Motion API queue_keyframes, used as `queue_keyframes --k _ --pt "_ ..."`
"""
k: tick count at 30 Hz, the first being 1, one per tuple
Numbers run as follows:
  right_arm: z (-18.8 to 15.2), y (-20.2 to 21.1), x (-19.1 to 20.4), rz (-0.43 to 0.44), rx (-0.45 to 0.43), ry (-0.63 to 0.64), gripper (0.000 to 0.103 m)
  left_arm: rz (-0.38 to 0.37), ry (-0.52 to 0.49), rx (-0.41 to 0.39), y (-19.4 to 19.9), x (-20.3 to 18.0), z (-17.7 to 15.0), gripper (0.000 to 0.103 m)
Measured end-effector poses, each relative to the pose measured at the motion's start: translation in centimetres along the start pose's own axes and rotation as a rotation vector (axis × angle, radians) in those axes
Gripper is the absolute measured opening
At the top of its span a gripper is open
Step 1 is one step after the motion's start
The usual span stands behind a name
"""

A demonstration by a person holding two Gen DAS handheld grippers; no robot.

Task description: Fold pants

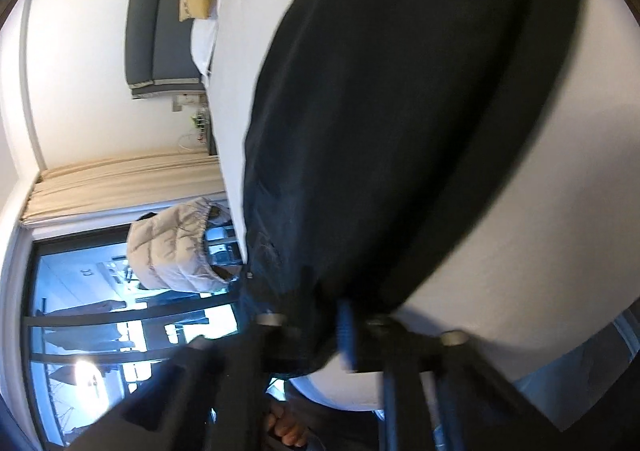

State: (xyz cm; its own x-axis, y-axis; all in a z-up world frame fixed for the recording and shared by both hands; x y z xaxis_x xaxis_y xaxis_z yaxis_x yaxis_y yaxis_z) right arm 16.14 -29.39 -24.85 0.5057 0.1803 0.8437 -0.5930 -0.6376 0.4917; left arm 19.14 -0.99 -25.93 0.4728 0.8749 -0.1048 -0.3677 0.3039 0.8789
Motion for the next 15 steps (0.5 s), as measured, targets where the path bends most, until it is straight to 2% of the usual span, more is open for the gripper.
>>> queue_keyframes --k 5,10,15 --pt "-1.0 0.8 -2.0 0.008 -0.001 -0.042 0.003 -0.014 0.000 0.003 0.0 -0.1 0.0 0.016" --pt "-0.7 0.5 -1.9 0.027 -0.004 -0.030 0.003 -0.029 0.010 0.002 0.0 0.2 0.1 0.016" --pt "2.1 3.5 -2.2 0.087 -0.123 -0.068 0.011 -0.037 0.015 -0.001 0.1 0.4 0.0 0.016"
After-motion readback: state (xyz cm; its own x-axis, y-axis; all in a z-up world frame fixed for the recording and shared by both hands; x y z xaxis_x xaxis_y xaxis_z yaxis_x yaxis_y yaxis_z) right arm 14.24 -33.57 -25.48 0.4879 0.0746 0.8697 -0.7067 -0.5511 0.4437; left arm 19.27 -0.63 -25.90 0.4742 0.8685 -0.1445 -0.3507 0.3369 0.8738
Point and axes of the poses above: each gripper's, at about its wrist camera, not at the fingertips, and y roughly against the way its jaws point, x to its left, z to its top, the point moved 3 cm from there along -y, roughly the way its jaws point, and after that the axes turned 6 degrees about -y, right-handed, at the moved point
